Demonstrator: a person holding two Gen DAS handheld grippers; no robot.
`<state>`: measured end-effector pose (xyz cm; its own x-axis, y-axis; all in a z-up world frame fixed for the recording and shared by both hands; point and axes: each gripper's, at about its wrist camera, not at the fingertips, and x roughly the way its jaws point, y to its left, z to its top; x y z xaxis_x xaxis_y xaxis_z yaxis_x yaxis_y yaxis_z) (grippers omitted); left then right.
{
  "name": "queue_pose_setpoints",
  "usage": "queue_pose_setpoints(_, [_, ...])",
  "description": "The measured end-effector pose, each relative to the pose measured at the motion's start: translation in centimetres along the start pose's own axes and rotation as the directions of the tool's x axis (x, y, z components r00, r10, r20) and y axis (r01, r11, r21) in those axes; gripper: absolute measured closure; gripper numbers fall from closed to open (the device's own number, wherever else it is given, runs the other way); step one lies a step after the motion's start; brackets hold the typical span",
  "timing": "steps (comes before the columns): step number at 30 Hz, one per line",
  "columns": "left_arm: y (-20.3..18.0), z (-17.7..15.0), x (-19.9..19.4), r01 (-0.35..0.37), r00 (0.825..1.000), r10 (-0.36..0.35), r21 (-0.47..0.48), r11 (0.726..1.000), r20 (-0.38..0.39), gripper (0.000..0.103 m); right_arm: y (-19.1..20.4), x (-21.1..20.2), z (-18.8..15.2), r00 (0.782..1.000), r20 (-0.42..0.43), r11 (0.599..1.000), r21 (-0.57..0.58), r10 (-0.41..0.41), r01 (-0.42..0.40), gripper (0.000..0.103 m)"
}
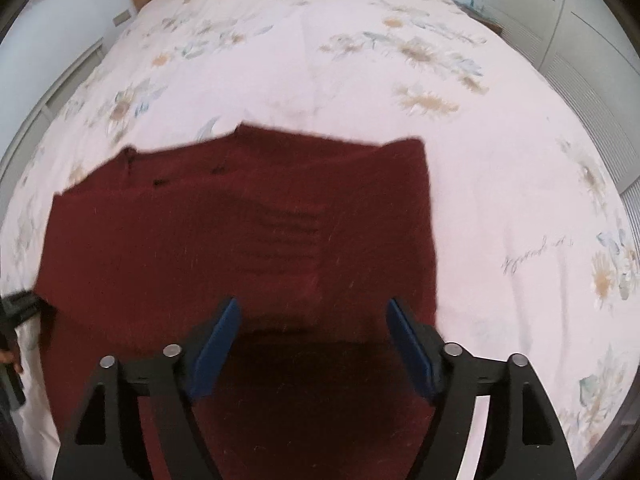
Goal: Fold small clothes
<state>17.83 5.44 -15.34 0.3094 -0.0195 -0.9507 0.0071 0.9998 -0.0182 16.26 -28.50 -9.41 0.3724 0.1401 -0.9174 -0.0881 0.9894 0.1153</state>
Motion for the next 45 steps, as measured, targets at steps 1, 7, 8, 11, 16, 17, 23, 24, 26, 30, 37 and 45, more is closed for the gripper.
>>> queue_pose_setpoints(1, [0.0, 0.0, 0.0, -0.001, 1.0, 0.001, -0.001, 1.0, 0.0, 0.088, -0.1, 0.2, 0.6, 1.0, -0.009, 1.0, -0.001, -0.002, 0.002, 0.024])
queue_pose_setpoints(7, [0.0, -0.3, 0.1, -0.004, 1.0, 0.004, 0.001, 1.0, 0.001, 0.088, 0.0, 5.2, 2.4, 0.991, -0.132, 1.0, 0.004, -0.006, 0.007, 0.024])
queue_pose_setpoints(8, [0.1, -0.3, 0.1, -0.004, 1.0, 0.004, 0.0, 1.0, 0.0, 0.088, 0.4, 6.3, 2.2, 0.987, -0.16, 1.0, -0.004, -0.007, 0.006, 0.024])
queue_pose_setpoints(11, [0.1, -0.3, 0.1, -0.003, 1.0, 0.003, 0.0, 1.0, 0.0, 0.088, 1.7, 7.3, 1.2, 0.984, -0.174, 0.999, -0.042, -0.026, 0.019, 0.024])
queue_pose_setpoints(16, [0.2, -0.5, 0.0, -0.005, 1.0, 0.005, 0.007, 1.0, 0.005, 0.088, 2.7, 6.4, 0.4, 0.986, -0.165, 0.997, -0.077, 0.018, -0.031, 0.066])
queue_pose_setpoints(17, [0.2, -0.5, -0.1, -0.006, 1.0, 0.006, 0.008, 1.0, 0.006, 0.088, 2.9, 6.0, 0.5, 0.987, -0.16, 0.995, -0.085, 0.029, -0.043, 0.076])
queue_pose_setpoints(23, [0.1, -0.8, -0.4, -0.011, 1.0, 0.011, 0.015, 1.0, 0.011, 0.088, 3.3, 2.1, 1.6, 1.0, 0.007, 0.989, -0.147, -0.022, 0.023, 0.089])
queue_pose_setpoints(24, [0.0, -0.8, -0.5, -0.014, 1.0, 0.014, 0.018, 1.0, 0.015, 0.088, 3.2, 1.5, 1.8, 0.999, 0.033, 0.988, -0.147, -0.034, 0.039, 0.092])
queue_pose_setpoints(26, [0.0, -1.0, -0.5, -0.019, 1.0, 0.019, 0.024, 1.0, 0.02, 0.088, 2.8, 0.8, 2.0, 0.995, 0.081, 0.986, -0.15, -0.066, 0.077, 0.094])
queue_pose_setpoints(30, [-0.2, -1.1, -0.5, -0.03, 0.999, 0.029, 0.026, 0.999, 0.024, 0.088, 1.9, 3.1, 1.1, 0.996, 0.027, 0.985, -0.142, -0.09, 0.093, 0.095])
queue_pose_setpoints(37, [-0.4, -1.0, -0.5, -0.039, 0.999, 0.039, 0.026, 0.999, 0.02, 0.088, 0.1, 4.9, -1.5, 0.999, -0.037, 0.998, -0.056, -0.035, 0.033, 0.092])
queue_pose_setpoints(45, [-0.3, -1.2, -0.8, -0.056, 0.998, 0.056, 0.006, 0.998, -0.006, 0.076, -1.2, 2.3, -1.2, 0.999, -0.019, 0.999, -0.028, -0.041, 0.041, 0.036])
